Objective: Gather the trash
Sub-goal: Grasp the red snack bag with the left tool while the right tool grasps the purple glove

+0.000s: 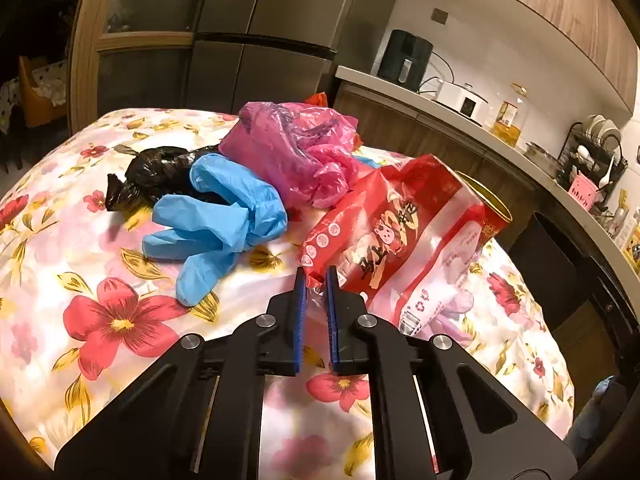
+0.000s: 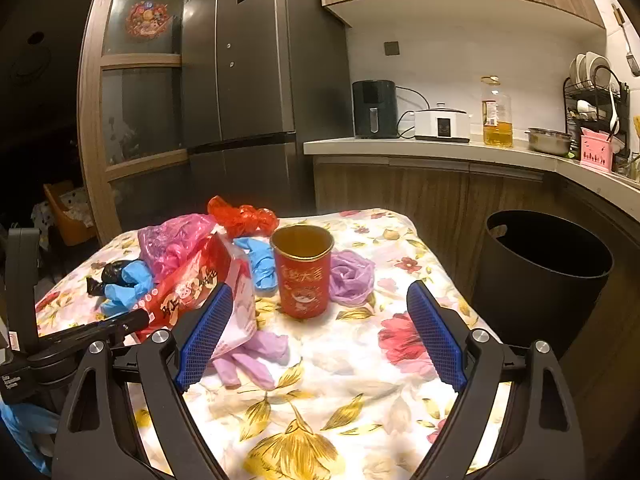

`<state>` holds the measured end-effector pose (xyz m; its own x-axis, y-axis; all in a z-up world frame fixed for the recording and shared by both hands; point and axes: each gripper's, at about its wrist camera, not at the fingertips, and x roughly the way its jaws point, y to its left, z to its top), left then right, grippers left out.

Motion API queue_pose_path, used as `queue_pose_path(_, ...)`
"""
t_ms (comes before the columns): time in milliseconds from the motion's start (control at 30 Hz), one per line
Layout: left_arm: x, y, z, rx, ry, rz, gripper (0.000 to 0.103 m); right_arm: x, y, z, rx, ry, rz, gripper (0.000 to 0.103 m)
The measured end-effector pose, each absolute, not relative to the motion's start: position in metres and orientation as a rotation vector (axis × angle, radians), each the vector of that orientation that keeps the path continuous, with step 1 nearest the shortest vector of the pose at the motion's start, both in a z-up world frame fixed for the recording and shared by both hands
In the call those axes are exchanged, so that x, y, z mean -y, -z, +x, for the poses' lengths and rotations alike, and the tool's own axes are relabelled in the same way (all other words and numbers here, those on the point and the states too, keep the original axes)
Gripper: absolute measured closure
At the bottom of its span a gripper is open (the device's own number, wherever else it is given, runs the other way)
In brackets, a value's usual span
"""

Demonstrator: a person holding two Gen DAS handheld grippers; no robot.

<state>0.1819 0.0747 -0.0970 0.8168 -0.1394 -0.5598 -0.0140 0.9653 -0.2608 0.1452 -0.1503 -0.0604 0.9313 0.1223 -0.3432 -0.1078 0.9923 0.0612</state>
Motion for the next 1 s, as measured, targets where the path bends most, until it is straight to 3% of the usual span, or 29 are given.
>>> queue_pose_path(833,-0.119,0.036,0.113,-0.356,-0.014,-0.393,0.098,0.082,0.108,0.197,-0.478,-0.269,0.008,0.029)
queue_pose_path(1000,-0.124,0.034,0.113,-0.352,-0.024,-0.395,0.098,0.063,0.123,0.215,-0.551,-0.283,-0.037,0.041)
